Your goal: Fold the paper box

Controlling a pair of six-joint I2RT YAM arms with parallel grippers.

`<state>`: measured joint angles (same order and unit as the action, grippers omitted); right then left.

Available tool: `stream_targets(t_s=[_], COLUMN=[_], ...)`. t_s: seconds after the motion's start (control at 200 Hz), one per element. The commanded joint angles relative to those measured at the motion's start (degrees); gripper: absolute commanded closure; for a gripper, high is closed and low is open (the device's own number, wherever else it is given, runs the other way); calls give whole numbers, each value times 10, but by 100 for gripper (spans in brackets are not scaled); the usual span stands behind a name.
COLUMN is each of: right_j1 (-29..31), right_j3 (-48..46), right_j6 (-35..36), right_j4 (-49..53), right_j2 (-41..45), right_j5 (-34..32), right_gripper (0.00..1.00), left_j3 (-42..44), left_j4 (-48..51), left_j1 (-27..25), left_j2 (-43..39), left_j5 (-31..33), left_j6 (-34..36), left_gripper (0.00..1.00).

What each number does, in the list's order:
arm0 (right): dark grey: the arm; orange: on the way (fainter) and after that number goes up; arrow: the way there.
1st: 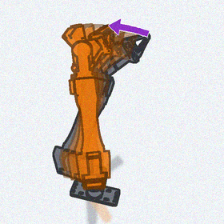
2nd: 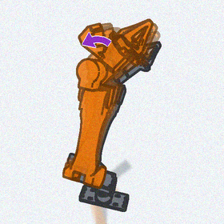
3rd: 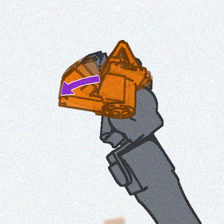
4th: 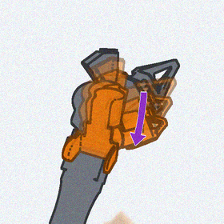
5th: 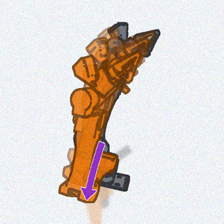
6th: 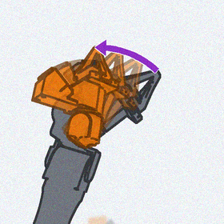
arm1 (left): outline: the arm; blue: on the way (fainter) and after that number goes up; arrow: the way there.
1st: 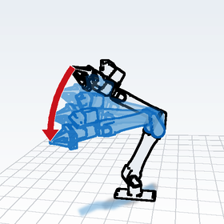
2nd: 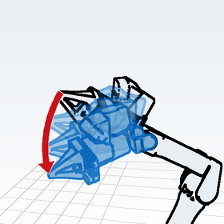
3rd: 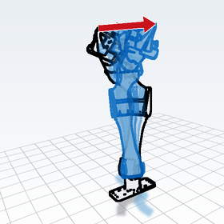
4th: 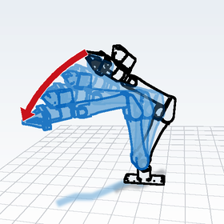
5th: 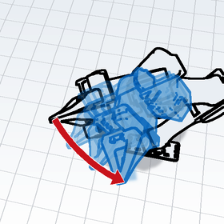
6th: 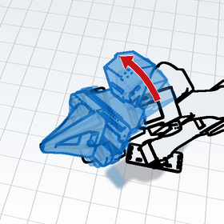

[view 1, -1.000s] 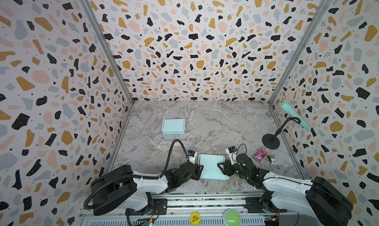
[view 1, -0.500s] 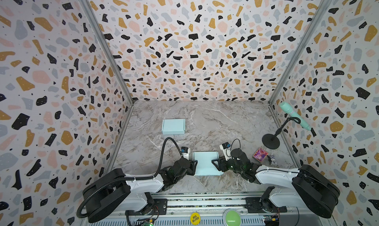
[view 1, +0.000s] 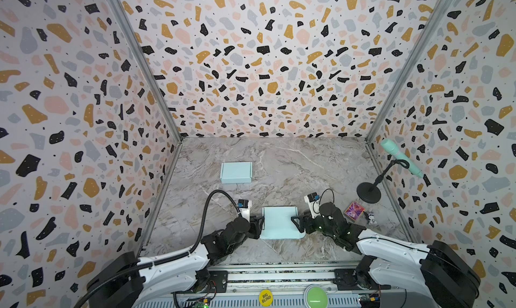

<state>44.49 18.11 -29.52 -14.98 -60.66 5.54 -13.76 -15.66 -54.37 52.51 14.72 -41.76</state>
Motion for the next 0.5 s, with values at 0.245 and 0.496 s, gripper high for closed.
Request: stream_targets(t_s=[0.245,0.496], right_j1=[54,90], right_j3=[14,0], right_j6=[-35,-72], right_j4=[156,134], right_j2=[102,102], right_j5=[-12,-8], right_gripper=[23,26], left_j3=[-33,-33], left_j4=[111,83], left_j1=[-89,-130], left_j2=[-22,21], left_j5=[36,42], left_j6=[-25,-47], left_gripper=[54,53])
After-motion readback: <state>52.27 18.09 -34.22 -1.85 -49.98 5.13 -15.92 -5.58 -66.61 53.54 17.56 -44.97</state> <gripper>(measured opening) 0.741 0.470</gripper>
